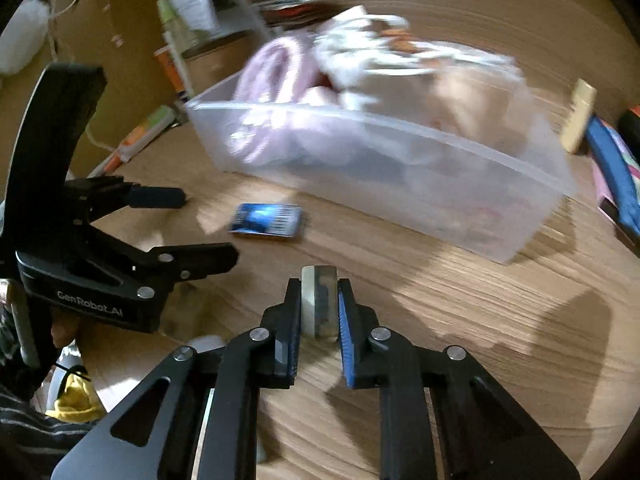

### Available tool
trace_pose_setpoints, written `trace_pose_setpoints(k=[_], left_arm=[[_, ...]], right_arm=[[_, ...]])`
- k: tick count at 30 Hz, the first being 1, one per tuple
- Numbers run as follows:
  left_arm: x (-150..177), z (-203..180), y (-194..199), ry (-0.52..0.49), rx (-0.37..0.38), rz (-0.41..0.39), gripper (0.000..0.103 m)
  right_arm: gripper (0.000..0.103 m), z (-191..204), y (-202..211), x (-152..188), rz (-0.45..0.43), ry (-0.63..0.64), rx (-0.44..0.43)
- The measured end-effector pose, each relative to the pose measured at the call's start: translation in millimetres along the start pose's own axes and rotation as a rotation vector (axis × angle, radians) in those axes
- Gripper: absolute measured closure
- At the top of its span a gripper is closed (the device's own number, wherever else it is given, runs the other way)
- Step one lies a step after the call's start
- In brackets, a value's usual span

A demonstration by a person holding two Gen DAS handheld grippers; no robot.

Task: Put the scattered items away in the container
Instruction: 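Move the left gripper to the blue card box while the right moves to the small grey item, then grasp the blue card box with the left gripper while the right grasps the small grey item, then carry the blue card box and grey item over the clear box and open both grippers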

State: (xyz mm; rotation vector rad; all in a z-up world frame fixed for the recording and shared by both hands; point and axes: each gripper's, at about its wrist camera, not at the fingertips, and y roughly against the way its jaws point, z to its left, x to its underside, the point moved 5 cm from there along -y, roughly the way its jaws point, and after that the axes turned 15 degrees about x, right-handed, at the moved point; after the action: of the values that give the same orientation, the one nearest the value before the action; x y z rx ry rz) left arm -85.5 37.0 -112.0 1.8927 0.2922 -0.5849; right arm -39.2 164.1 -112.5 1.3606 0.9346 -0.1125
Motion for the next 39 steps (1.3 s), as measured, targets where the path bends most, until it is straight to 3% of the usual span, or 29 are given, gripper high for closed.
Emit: trace_pose_setpoints(k=[7, 17, 19, 21, 24, 35, 39], left_arm=[[-9, -18, -17, -0.018, -0.042, 0.018, 0.006], [-14, -31, -28, -0.028, -0.072, -0.015, 0.006], [-15, -31, -27, -0.027, -0.075, -0.028, 0.013], [-16, -31, -24, -0.024, -0.079, -0.044, 0.033], [-17, -26, -19, -0.011, -0.093, -0.062, 0.051], [-9, -18, 9, 0.044, -0.034, -0.129, 0.051], [-7, -15, 23, 0.051, -0.036, -0.164, 0.051]], right_arm=[[0.088, -43, 11, 5, -0.013, -0.091, 0.019], [0.088, -61, 22, 3, -0.060, -0.117, 0.040], [0.088, -61, 22, 1, -0.068, -0.122, 0.040], [0.088, -63, 24, 2, -0.073, -0.125, 0.038], [0.088, -62, 25, 1, -0.079, -0.126, 0.039], [0.088, -65, 38, -2, -0.118, -0.134, 0.057], [0.088, -60, 30, 3, -0.063, -0.110, 0.052]])
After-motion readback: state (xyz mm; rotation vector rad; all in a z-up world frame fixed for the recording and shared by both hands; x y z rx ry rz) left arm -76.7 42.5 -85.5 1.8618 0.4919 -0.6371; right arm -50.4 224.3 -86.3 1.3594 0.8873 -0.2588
